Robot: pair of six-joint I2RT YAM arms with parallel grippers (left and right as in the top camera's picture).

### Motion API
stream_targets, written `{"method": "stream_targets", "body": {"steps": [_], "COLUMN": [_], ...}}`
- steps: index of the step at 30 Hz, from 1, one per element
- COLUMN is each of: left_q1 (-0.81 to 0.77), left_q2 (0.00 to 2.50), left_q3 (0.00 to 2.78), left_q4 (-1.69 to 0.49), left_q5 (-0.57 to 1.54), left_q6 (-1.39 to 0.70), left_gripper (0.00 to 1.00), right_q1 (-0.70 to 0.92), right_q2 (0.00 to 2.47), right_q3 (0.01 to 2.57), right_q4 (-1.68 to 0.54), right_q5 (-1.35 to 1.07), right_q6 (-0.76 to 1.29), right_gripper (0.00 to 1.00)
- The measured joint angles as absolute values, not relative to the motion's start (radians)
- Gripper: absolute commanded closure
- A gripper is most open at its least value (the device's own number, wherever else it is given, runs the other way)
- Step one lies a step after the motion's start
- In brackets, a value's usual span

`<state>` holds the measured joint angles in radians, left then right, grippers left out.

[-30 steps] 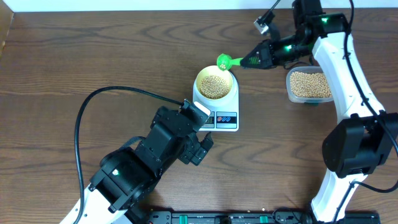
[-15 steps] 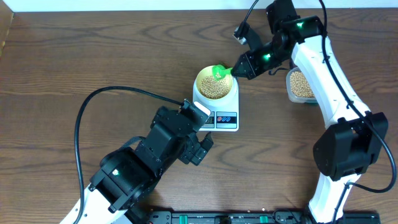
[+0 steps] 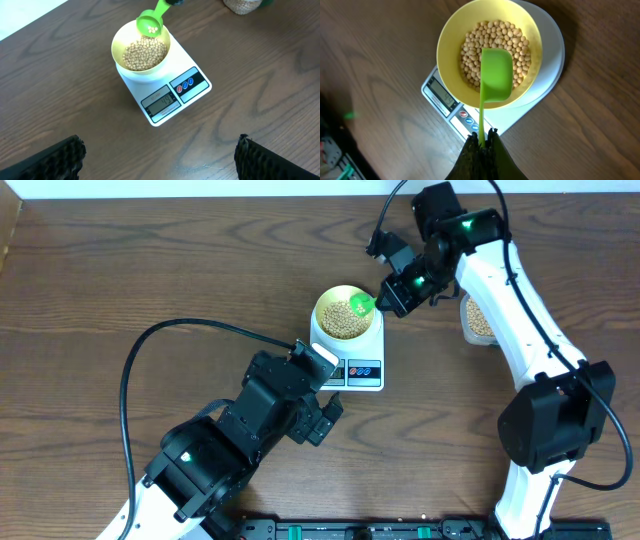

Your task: Scoop item into bowl and weigh 50g on scale

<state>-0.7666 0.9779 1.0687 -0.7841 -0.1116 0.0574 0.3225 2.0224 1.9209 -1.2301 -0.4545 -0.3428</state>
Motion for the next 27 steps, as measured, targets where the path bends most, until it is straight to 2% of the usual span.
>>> {"method": "stream_targets", "body": {"steps": [11,27], "left_q1": [-0.767,-0.767], "left_q2": [0.978,0.978], "left_q3": [1.069,1.069], "left_q4": [-0.785,-0.785], "left_q5": [-0.112,-0.112], "left_q6": [0.057,0.057], "left_gripper": [0.02,0.02], "right_q1": [0.393,0.408], "right_q2": [2.022,2.022], "right_q3": [1.921,1.921], "right_q4": [-1.229,-1.222], "right_q5": [-0.361,-0.308], "right_q6": [-0.371,-0.398], "right_gripper": [0.99,0.99]}}
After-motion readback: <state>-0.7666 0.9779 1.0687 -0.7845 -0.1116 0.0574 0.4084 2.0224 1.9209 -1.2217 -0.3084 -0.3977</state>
